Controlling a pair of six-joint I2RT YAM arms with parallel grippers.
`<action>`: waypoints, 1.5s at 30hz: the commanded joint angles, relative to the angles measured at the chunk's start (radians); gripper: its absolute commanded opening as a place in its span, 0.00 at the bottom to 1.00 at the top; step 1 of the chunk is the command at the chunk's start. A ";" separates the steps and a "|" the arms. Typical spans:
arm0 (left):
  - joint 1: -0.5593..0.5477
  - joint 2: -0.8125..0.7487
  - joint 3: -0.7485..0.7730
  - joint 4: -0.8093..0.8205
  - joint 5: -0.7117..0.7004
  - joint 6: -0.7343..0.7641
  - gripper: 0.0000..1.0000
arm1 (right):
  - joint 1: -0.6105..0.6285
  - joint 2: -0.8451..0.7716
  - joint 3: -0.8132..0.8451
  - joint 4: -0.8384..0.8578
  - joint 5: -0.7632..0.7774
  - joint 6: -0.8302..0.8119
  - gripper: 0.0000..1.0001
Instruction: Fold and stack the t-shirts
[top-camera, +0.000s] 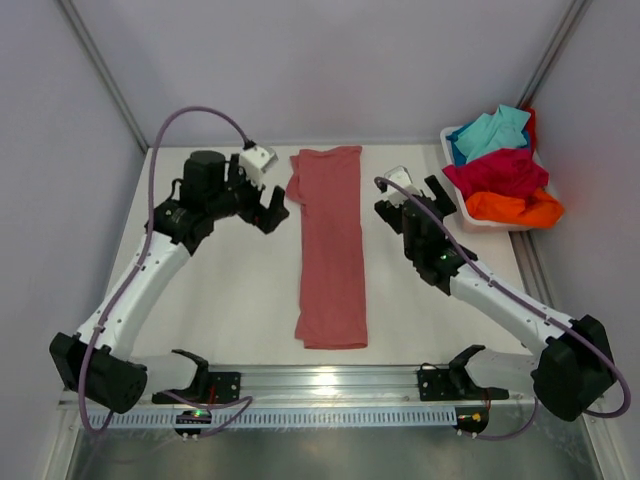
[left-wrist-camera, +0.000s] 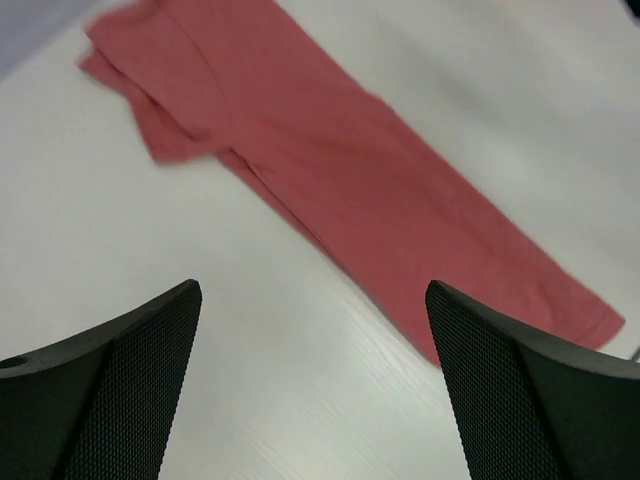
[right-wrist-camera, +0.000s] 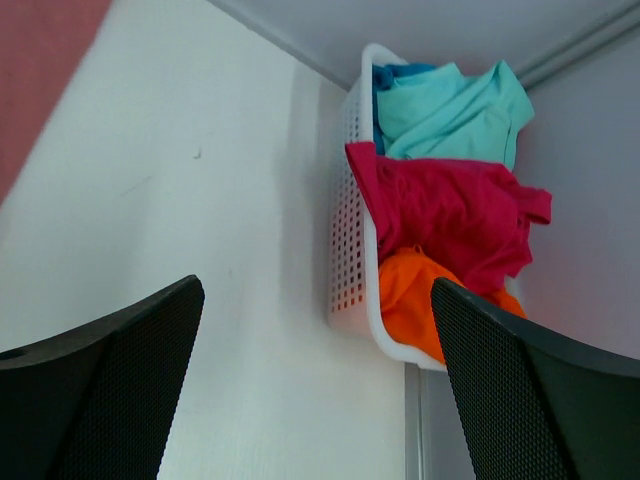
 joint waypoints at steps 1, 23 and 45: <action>-0.025 -0.035 -0.186 -0.096 0.107 0.074 0.95 | -0.058 0.054 -0.042 0.119 0.083 0.099 0.99; -0.718 0.172 -0.277 -0.112 -0.366 0.208 0.93 | -0.088 0.240 0.013 0.024 0.077 0.107 0.99; -0.909 0.277 -0.231 -0.161 -0.405 0.145 0.91 | -0.089 0.293 0.019 0.009 0.064 0.099 0.99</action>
